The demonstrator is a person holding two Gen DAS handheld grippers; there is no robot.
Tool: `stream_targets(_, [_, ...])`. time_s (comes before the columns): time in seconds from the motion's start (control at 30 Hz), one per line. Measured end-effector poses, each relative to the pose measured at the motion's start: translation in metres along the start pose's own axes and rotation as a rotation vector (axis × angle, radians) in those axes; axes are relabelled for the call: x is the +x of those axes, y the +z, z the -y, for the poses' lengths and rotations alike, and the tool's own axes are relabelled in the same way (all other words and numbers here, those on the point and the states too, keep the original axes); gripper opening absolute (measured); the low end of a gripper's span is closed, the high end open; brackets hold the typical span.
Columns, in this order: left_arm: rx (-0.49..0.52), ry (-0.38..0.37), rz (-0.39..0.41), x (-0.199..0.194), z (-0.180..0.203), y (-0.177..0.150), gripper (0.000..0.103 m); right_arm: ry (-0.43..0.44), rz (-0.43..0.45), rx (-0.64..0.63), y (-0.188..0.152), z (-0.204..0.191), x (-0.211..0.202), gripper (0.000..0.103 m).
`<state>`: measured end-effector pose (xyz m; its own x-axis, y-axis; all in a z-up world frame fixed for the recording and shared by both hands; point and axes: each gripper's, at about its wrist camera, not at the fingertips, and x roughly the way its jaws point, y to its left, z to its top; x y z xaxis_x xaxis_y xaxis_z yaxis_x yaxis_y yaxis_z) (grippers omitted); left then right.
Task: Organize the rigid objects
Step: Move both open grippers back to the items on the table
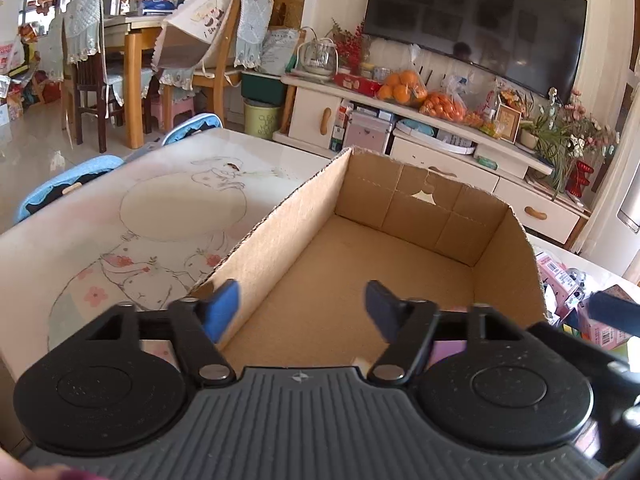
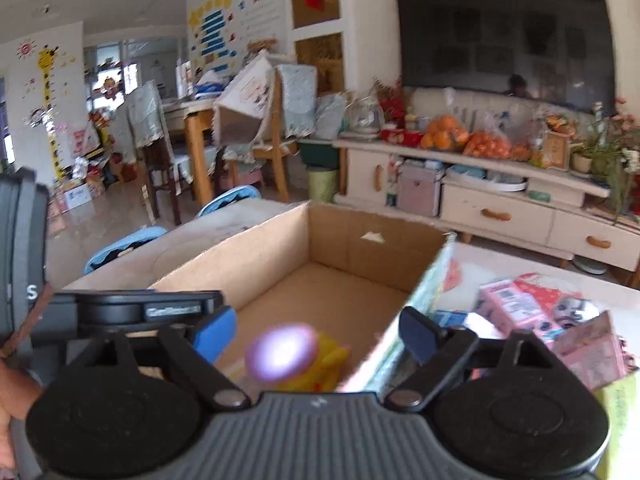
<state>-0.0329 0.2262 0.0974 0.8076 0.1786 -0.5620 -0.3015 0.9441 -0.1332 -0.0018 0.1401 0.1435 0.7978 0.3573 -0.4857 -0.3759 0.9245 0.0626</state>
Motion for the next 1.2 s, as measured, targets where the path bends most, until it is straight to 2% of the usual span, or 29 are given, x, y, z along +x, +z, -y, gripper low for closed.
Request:
stream_targets(0.03, [-0.003,0.001,0.003,-0.001,0.001,-0.001,0.103,-0.016,0.011,0.006,-0.001,0.001,-0.004,0.093])
stream_targets(0.2, [0.014,-0.018,0.028,-0.018,0.005,-0.01,0.103,-0.133,0.049,0.031,-0.013,0.012,-0.027,0.101])
stream_targets(0.33, [-0.012,-0.034,0.072,-0.038,0.009,-0.02,0.103,-0.199,0.064,0.067,-0.026,0.027,-0.044,0.101])
stream_targets(0.43, [-0.046,-0.058,0.07,-0.05,0.012,-0.029,0.103,-0.249,0.072,0.1,-0.037,0.035,-0.055,0.102])
stream_targets(0.67, [-0.008,-0.024,0.124,-0.074,0.025,-0.054,0.103,-0.26,0.042,0.167,-0.063,0.053,-0.076,0.102])
stream_targets(0.8, [0.017,-0.051,0.109,-0.085,0.032,-0.066,0.103,-0.276,0.005,0.146,-0.084,0.052,-0.082,0.102])
stream_targets(0.93, [0.089,-0.091,0.084,-0.098,0.041,-0.08,0.103,-0.307,-0.063,0.109,-0.099,0.048,-0.087,0.102])
stream_targets(1.07, [0.214,-0.085,0.036,-0.106,0.057,-0.095,0.103,-0.311,-0.08,0.15,-0.111,0.058,-0.098,0.102])
stream_targets(1.2, [0.273,-0.079,-0.01,-0.112,0.068,-0.104,0.103,-0.361,-0.116,0.165,-0.121,0.069,-0.108,0.102])
